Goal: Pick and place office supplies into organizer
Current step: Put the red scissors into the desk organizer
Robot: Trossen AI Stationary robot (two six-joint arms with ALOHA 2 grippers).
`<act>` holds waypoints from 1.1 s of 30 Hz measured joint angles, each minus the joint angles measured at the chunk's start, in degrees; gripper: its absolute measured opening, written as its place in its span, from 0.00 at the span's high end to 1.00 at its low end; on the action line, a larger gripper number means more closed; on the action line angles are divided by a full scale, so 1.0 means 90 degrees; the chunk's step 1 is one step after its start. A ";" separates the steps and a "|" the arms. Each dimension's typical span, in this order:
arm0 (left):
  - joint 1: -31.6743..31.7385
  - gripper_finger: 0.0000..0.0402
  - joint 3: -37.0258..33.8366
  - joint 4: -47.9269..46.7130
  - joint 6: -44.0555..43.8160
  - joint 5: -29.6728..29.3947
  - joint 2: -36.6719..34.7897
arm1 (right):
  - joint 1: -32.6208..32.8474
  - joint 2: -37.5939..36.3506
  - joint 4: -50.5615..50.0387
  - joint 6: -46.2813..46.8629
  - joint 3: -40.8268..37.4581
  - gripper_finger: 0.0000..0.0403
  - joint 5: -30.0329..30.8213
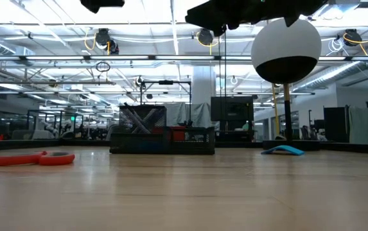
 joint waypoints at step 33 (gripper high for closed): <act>-0.1354 0.44 -0.0004 -0.1726 -0.1443 0.1045 0.3312 | 0.0000 -0.0001 -0.0044 -0.0123 0.0000 0.71 0.0000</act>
